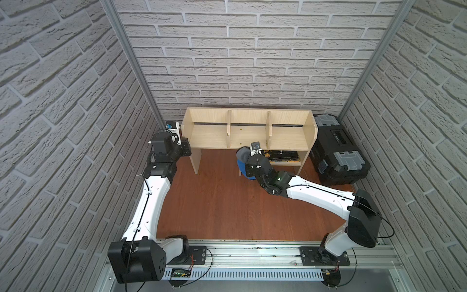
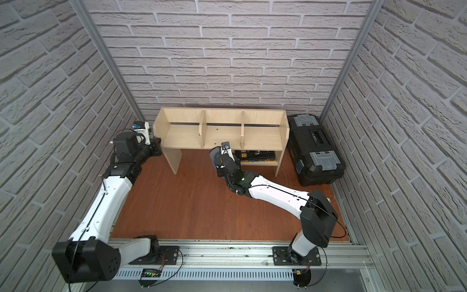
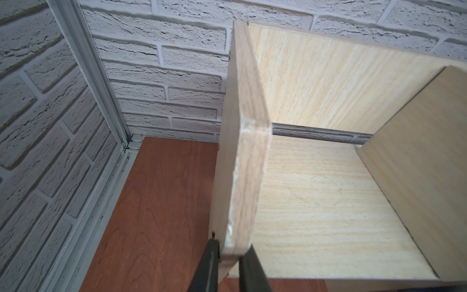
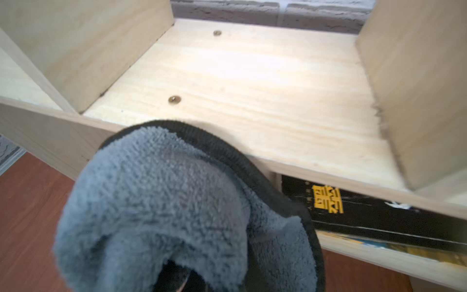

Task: Wipe the bookshelf clean with a cloth
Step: Wipe the dust from the shelf.

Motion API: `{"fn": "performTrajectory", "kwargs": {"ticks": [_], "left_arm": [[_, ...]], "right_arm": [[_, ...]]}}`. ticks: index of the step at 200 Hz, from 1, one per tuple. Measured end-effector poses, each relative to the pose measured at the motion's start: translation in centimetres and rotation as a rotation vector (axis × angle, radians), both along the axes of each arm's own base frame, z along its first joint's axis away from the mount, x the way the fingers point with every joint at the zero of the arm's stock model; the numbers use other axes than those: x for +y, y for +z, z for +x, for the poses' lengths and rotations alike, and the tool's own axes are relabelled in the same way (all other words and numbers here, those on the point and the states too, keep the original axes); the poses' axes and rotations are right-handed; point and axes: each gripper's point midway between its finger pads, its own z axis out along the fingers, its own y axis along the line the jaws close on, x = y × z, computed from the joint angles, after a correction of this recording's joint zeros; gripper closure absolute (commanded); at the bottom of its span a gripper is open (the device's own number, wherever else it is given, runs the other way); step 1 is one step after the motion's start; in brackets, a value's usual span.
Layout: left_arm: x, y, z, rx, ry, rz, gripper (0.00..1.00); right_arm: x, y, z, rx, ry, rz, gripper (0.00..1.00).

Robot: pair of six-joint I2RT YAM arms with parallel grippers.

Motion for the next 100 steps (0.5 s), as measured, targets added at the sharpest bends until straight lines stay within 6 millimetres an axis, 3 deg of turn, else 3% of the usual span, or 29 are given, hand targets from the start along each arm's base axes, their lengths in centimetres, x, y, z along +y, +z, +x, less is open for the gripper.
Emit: {"fn": "performTrajectory", "kwargs": {"ticks": [26, 70, 100], "left_arm": [[0.0, 0.0, 0.0, -0.001, 0.0, 0.0, 1.0], [0.0, 0.0, 0.0, -0.002, 0.001, 0.0, 1.0], [0.0, 0.0, 0.0, -0.001, 0.001, 0.0, 1.0]], "right_arm": [[-4.2, 1.1, -0.2, -0.026, -0.082, 0.011, 0.97], [-15.8, 0.9, -1.5, -0.023, -0.307, 0.016, 0.97], [-21.9, 0.9, -3.1, -0.029, -0.439, 0.024, 0.97]]}}
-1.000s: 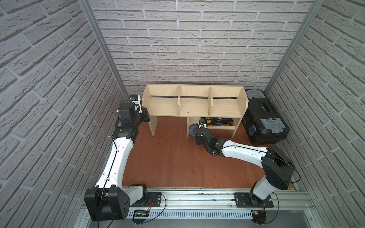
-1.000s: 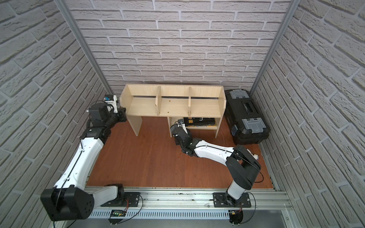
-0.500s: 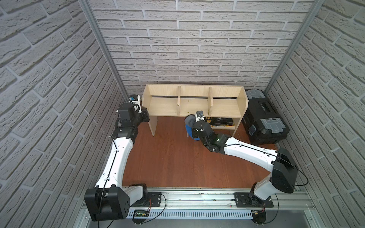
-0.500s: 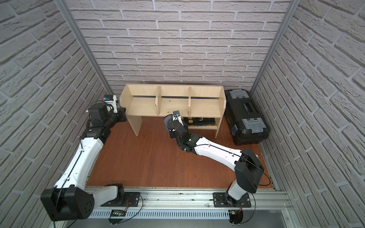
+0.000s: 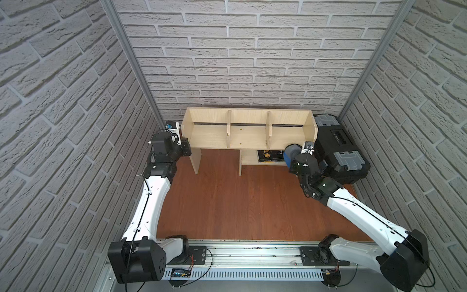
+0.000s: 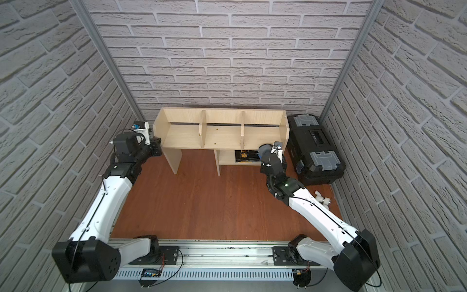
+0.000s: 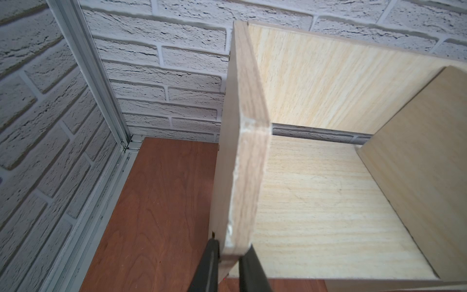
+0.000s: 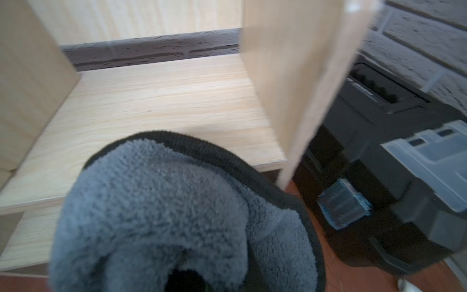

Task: Wipe the bookshelf clean with a cloth
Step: Wipe the dust from the shelf.

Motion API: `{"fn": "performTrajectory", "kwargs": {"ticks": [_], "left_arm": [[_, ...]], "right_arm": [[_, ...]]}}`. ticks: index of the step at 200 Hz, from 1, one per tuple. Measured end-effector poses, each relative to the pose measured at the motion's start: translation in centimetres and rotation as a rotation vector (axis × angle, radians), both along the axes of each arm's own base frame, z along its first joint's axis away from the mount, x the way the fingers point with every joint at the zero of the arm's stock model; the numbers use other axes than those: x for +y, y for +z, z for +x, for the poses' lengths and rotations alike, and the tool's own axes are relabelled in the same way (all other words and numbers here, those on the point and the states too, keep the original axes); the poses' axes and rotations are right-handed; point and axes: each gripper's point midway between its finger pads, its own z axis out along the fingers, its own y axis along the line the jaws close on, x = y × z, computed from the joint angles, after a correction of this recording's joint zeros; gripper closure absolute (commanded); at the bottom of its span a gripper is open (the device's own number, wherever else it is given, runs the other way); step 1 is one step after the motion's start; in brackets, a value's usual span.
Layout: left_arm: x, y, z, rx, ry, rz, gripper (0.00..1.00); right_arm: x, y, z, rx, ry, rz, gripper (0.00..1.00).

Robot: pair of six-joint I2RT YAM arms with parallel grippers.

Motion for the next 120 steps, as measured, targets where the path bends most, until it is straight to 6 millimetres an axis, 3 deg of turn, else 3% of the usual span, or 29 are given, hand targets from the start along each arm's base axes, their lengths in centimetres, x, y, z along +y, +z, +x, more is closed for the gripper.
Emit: {"fn": "performTrajectory", "kwargs": {"ticks": [34, 52, 69, 89, 106, 120], "left_arm": [[0.0, 0.0, 0.0, 0.0, 0.0, 0.0, 1.0], [0.0, 0.0, 0.0, 0.0, 0.0, 0.0, 1.0], [0.0, 0.0, 0.0, 0.0, 0.0, 0.0, 1.0], [0.0, 0.0, 0.0, 0.0, 0.0, 0.0, 1.0], [0.0, 0.0, 0.0, 0.0, 0.0, 0.0, 1.0], [0.0, 0.0, 0.0, 0.0, 0.0, 0.0, 1.0]], "right_arm": [[-4.0, -1.8, -1.0, 0.015, -0.097, 0.028, 0.97], [-5.1, -4.9, -0.2, 0.082, -0.119, 0.066, 0.98], [-5.6, -9.0, 0.4, 0.167, -0.126, 0.112, 0.98], [-5.7, -13.8, -0.2, 0.265, -0.132, 0.148, 0.97], [-5.5, -16.3, -1.0, 0.325, -0.123, 0.166, 0.97], [-5.3, -16.7, -1.4, 0.343, -0.11, 0.181, 0.97]]}}
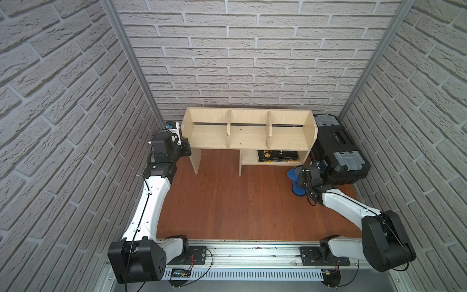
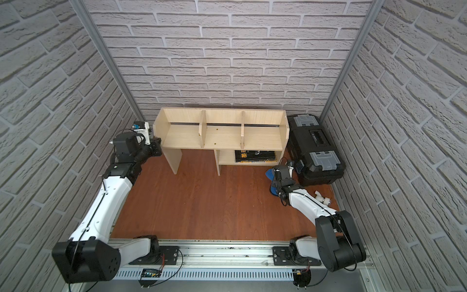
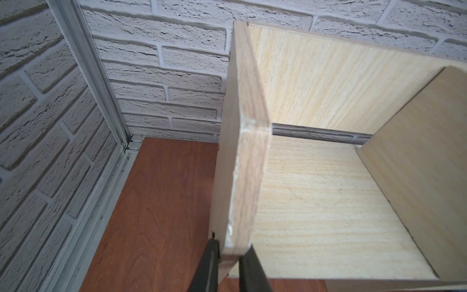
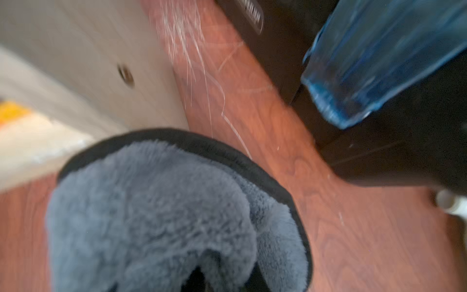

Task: Wipe the bookshelf clean with a cloth
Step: Wipe the dust from the shelf.

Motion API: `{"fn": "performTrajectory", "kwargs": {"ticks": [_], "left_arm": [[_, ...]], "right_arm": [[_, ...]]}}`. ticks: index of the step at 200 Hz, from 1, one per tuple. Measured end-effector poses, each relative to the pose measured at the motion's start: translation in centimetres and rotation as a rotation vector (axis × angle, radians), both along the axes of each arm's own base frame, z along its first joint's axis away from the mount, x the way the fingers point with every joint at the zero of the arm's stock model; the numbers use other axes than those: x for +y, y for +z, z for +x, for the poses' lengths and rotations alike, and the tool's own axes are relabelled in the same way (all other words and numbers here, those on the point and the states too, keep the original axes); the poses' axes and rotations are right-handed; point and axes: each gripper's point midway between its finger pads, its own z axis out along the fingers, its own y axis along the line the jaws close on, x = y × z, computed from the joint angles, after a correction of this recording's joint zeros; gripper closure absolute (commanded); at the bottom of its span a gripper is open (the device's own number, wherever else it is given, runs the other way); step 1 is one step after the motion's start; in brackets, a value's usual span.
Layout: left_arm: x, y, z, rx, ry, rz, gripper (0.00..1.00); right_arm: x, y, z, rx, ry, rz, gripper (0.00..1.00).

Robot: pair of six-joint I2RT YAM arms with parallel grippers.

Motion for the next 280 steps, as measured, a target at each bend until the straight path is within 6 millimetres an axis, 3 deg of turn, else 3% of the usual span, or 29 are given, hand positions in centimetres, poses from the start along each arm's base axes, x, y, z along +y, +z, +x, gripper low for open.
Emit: {"fn": "performTrajectory", "kwargs": {"ticks": [15, 57, 73, 93, 109, 133, 145, 167, 193, 227, 280], "left_arm": [[0.0, 0.0, 0.0, 0.0, 0.0, 0.0, 1.0], [0.0, 0.0, 0.0, 0.0, 0.0, 0.0, 1.0], [0.0, 0.0, 0.0, 0.0, 0.0, 0.0, 1.0], [0.0, 0.0, 0.0, 0.0, 0.0, 0.0, 1.0], [0.0, 0.0, 0.0, 0.0, 0.0, 0.0, 1.0], [0.0, 0.0, 0.0, 0.0, 0.0, 0.0, 1.0], [0.0, 0.0, 0.0, 0.0, 0.0, 0.0, 1.0], [0.0, 0.0, 0.0, 0.0, 0.0, 0.0, 1.0], [0.0, 0.0, 0.0, 0.0, 0.0, 0.0, 1.0], [0.0, 0.0, 0.0, 0.0, 0.0, 0.0, 1.0], [0.0, 0.0, 0.0, 0.0, 0.0, 0.0, 1.0]], "right_arm": [[0.3, 1.3, 0.1, -0.039, 0.01, 0.019, 0.97], [0.5, 10.0, 0.9, -0.28, 0.039, 0.038, 0.97], [0.5, 11.6, 1.6, -0.317, 0.043, 0.029, 0.97], [0.5, 9.8, 2.2, -0.272, 0.041, 0.015, 0.97], [0.4, 6.2, 2.1, -0.195, 0.034, 0.008, 0.97], [0.4, 1.0, 0.2, -0.069, 0.031, 0.015, 0.98], [0.7, 0.2, -0.1, -0.047, 0.038, 0.028, 0.97], [2.1, 0.5, 0.8, -0.068, 0.076, 0.041, 0.97], [6.8, 1.0, 2.1, -0.099, 0.21, 0.041, 0.97], [14.6, 1.7, 3.1, -0.137, 0.392, 0.035, 0.97], [27.7, 4.4, 1.6, -0.32, 0.606, -0.111, 0.97]]}}
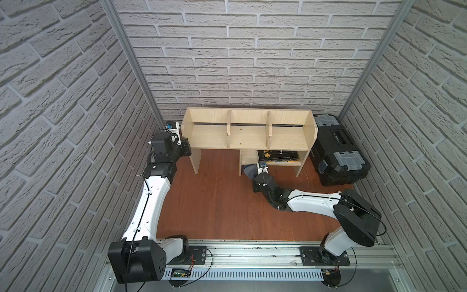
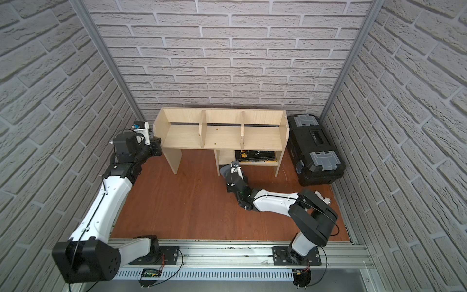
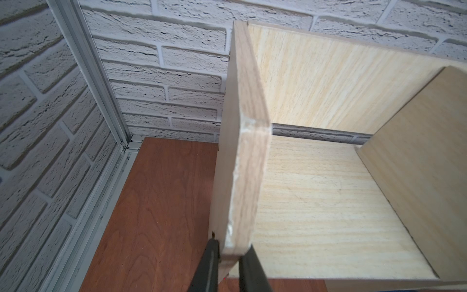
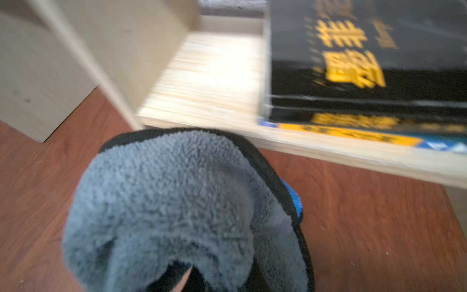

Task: Wipe the bookshelf clean with a cloth
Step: Wipe the dust from the shelf.

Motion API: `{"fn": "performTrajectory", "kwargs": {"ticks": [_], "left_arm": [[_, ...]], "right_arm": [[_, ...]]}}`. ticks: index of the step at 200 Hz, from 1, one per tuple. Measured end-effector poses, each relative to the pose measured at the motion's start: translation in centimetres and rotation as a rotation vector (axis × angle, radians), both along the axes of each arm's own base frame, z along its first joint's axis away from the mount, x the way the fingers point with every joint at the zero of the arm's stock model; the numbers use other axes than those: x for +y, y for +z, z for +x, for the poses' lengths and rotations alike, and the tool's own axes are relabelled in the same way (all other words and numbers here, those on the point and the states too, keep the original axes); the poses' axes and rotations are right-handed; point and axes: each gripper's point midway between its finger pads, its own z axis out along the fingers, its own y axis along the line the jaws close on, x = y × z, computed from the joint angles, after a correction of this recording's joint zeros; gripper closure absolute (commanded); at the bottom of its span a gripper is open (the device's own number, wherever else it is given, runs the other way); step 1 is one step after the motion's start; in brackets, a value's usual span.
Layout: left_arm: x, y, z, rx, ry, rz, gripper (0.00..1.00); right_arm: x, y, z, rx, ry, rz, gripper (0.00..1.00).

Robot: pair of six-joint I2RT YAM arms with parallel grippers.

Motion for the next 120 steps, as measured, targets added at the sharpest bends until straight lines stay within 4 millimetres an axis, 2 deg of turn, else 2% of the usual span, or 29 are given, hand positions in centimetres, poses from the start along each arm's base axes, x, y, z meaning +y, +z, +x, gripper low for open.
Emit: {"fn": "performTrajectory", "kwargs": {"ticks": [30, 55, 69, 87, 102, 120], "left_arm": [[0.0, 0.0, 0.0, 0.0, 0.001, 0.0, 1.0], [0.0, 0.0, 0.0, 0.0, 0.0, 0.0, 1.0], [0.1, 0.0, 0.0, 0.0, 0.0, -0.001, 1.0], [0.1, 0.0, 0.0, -0.001, 0.0, -0.001, 1.0], [0.2, 0.0, 0.0, -0.002, 0.002, -0.001, 1.0], [0.2, 0.0, 0.0, -0.002, 0.002, -0.002, 1.0]], "right_arm": [[7.1, 3.0, -0.1, -0.196, 0.055, -0.119, 0.97], [10.5, 6.1, 1.9, -0.299, 0.031, -0.177, 0.97], [11.4, 7.7, 3.4, -0.353, -0.007, -0.202, 0.97], [11.9, 8.6, 5.0, -0.407, -0.07, -0.263, 0.97], [11.7, 8.0, 5.9, -0.43, -0.123, -0.319, 0.97], [11.1, 5.4, 6.5, -0.408, -0.152, -0.399, 0.97]]}}
